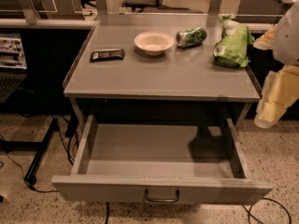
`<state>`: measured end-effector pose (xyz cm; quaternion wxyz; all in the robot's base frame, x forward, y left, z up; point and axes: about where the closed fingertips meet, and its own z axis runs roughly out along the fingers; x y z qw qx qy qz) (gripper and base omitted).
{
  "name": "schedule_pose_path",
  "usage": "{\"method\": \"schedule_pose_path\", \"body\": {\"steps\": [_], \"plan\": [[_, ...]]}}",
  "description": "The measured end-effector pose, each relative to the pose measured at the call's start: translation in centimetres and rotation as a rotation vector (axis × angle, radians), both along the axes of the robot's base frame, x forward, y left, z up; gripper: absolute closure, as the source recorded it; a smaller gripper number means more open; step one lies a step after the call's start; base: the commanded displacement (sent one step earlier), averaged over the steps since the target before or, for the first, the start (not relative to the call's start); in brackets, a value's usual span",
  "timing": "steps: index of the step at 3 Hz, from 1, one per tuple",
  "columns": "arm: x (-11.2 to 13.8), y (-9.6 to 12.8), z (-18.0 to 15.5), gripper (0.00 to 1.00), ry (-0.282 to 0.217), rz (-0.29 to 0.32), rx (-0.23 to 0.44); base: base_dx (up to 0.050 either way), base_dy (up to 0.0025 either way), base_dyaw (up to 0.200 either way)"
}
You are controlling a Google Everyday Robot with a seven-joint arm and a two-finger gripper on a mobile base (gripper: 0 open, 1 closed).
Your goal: Place rxbar chocolate into top drawer
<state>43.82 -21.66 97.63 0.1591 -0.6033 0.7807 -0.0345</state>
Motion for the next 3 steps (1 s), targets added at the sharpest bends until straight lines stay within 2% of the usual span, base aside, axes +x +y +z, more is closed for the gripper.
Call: {"method": "schedule_pose_path", "body": {"steps": [1,2,3], "plan": [[0.0,0.0,0.0,0.00,0.000,0.000,0.000,0.000,0.00000,0.000],[2.8,1.2,-0.3,0.00,-0.088,-0.023,0.156,0.000,0.00000,0.000],[8.2,3.3,-0.1,0.00,-0.184,-0.040,0.410,0.000,0.00000,0.000]]}}
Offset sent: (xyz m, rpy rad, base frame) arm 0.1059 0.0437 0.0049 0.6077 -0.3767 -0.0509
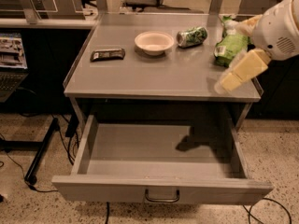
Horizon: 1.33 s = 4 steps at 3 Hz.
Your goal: Place rxbar chocolate into top drawer
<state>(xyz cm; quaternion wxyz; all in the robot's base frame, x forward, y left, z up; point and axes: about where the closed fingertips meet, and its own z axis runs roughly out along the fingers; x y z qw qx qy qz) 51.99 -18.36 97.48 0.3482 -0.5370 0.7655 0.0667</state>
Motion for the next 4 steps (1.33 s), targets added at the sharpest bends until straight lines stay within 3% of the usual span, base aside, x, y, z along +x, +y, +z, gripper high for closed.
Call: {"method": "schedule_pose_path", "body": {"steps": [1,2,4], "plan": [[6.7,3.7,2.3,0.00,-0.116,0.046,0.207,0.000,0.00000,0.000],[11.8,7.7,5.2,0.00,-0.192,0.106,0.308,0.000,0.00000,0.000],[12.8,8.7,6.5,0.00,-0.218,0.120,0.328,0.000,0.00000,0.000]]}}
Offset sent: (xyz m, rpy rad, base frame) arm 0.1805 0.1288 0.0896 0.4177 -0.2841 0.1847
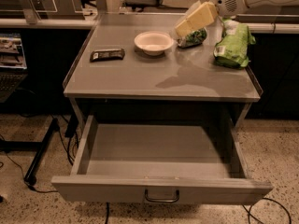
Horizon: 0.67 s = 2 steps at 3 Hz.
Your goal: Place rxbar chocolate into top drawer
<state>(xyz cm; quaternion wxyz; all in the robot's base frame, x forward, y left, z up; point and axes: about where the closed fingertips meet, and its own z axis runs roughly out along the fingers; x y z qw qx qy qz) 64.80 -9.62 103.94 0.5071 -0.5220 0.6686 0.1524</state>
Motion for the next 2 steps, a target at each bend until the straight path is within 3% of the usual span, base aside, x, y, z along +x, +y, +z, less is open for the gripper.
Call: {"method": "schedule_pose_path", "body": {"steps": [1,2], "plan": [[1.1,0.4,-2.0,0.00,0.018,-0.047,0.034,0.000,0.00000,0.000],[3.8,2.6,-4.8,0.00,0.048,-0.041,0.060,0.000,0.00000,0.000]]}}
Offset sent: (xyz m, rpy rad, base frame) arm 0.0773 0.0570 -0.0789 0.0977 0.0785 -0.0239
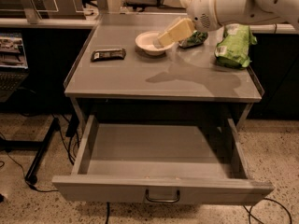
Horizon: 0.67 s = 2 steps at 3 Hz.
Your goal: Place rxbar chocolate into top drawer
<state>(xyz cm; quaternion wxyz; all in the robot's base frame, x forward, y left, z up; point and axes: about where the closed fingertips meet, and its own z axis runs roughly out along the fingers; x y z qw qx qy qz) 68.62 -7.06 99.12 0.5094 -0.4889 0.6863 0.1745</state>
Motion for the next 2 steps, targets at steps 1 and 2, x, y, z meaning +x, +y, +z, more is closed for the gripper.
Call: {"method": "schedule_pose_path", "body": {"steps": [1,2], "plan": [[2.5,3.3,-2.1,0.00,0.029,0.046,0.024,0.000,0.00000,0.000],[4.1,6.1,-4.2,0.00,0.067,0.088,0.035,0.000,0.00000,0.000]]}}
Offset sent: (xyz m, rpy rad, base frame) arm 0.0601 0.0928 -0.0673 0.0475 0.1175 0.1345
